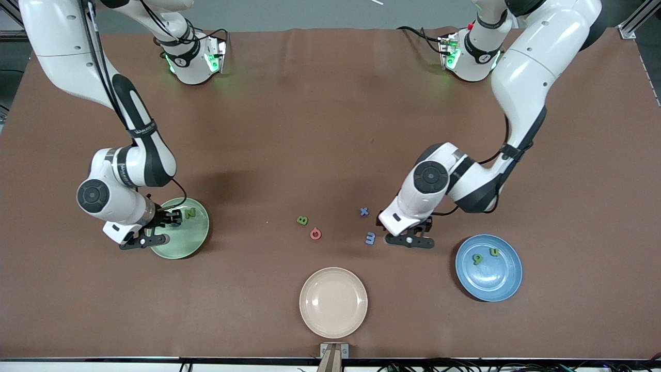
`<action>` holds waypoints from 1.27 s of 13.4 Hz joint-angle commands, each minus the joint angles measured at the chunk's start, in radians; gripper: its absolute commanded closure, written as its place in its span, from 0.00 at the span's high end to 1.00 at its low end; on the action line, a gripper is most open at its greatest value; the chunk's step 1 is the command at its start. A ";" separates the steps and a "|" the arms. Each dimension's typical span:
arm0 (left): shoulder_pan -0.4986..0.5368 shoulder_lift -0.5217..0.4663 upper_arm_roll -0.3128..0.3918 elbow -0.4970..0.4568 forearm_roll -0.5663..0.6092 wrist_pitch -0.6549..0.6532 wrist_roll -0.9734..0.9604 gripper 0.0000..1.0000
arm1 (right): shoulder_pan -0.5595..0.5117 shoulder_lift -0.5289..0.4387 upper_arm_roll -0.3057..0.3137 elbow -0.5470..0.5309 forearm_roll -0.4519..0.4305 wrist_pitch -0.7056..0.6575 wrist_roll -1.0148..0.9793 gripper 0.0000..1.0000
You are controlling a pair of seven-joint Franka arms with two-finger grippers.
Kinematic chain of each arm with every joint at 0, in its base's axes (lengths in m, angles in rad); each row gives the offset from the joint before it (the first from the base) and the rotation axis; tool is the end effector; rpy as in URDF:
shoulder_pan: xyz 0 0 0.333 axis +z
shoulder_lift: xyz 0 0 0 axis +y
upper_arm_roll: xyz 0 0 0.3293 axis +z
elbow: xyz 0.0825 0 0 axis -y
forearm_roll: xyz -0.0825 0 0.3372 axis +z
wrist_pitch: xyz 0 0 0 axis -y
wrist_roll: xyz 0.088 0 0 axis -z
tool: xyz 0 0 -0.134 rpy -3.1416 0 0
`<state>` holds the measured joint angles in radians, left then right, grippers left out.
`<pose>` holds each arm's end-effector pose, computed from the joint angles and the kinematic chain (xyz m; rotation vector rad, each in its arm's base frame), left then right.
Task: Sort upper and lower case letters into plates
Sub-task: 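Grasp the blue E with the left gripper while the right gripper grasps B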
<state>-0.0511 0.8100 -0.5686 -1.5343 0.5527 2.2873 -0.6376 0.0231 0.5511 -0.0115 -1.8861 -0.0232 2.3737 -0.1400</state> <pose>0.6098 -0.3205 0.2459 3.0975 -0.2649 0.1492 0.6032 0.0067 0.2275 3.1111 0.2656 -0.1011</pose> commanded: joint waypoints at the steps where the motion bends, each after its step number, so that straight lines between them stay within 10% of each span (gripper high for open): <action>1: -0.042 0.072 0.009 0.091 0.004 0.000 0.044 0.80 | -0.026 -0.054 0.022 -0.045 -0.017 0.001 -0.006 1.00; 8: -0.161 0.149 0.076 0.200 0.003 0.026 0.042 0.61 | 0.291 -0.028 0.031 0.048 0.000 0.044 0.699 1.00; 14: -0.171 0.181 0.095 0.203 0.003 0.080 0.042 0.50 | 0.484 0.183 0.031 0.321 -0.007 0.041 1.100 0.88; 17: -0.185 0.186 0.101 0.203 0.004 0.080 0.042 0.25 | 0.515 0.237 0.028 0.381 -0.018 0.044 1.255 0.78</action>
<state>-0.2116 0.9801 -0.4802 -1.3610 0.5527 2.3660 -0.6098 0.5261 0.7421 0.0273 -1.5691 -0.0228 2.4233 1.0279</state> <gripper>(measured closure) 0.608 0.176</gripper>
